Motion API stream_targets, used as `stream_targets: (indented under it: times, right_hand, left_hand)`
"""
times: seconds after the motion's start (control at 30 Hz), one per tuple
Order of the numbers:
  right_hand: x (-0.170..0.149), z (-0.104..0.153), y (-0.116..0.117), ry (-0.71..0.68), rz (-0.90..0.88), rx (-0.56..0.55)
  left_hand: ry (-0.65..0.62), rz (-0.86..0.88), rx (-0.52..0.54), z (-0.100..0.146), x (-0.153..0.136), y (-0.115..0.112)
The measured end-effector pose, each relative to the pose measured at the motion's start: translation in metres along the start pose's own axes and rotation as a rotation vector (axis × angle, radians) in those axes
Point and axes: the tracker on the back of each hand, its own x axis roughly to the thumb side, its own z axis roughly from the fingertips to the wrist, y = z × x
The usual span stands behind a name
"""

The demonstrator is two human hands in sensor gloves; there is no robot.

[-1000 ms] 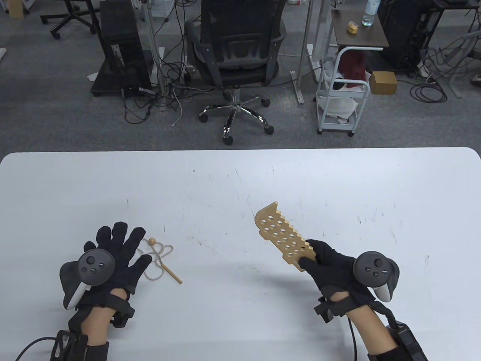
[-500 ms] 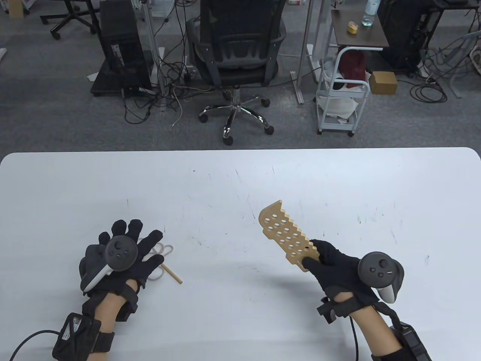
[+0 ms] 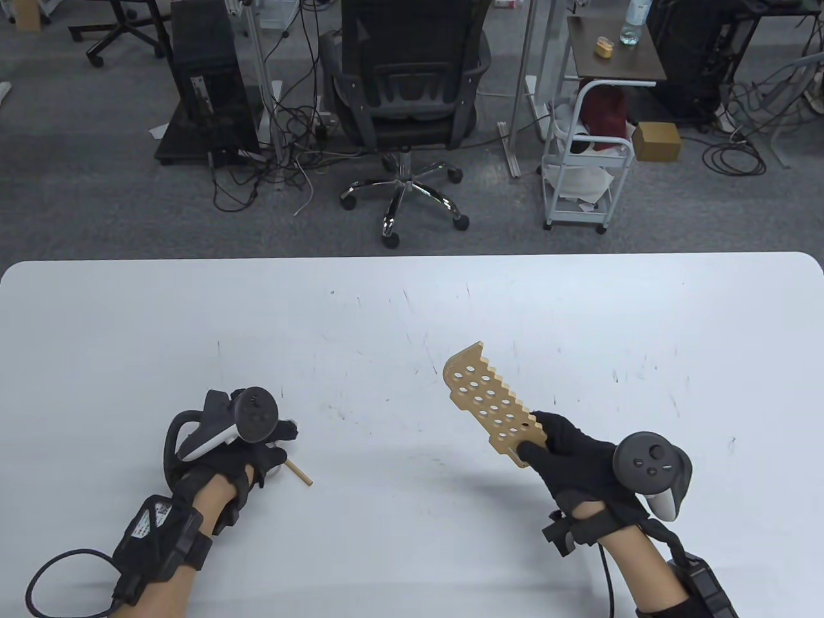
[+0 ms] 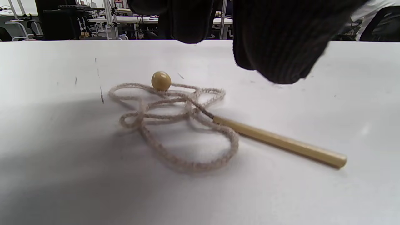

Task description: Thread rope through all holes on crocodile lacing toy

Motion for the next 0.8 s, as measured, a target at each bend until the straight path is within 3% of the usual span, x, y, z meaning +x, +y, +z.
stream_targets:
  times: [0.33, 0.57, 0.8]
  right_hand:
    - [0.001, 0.0, 0.002, -0.002, 0.007, 0.016]
    - [0.002, 0.001, 0.004, -0.003, 0.01, 0.021]
    - [0.003, 0.001, 0.006, -0.015, 0.008, 0.029]
  left_hand:
    - [0.017, -0.104, 0.033, -0.012, 0.001, -0.025]
    - [0.013, -0.113, 0.118, -0.01, 0.007, -0.027]
    - [0.012, -0.057, 0.095, -0.016, 0.005, -0.026]
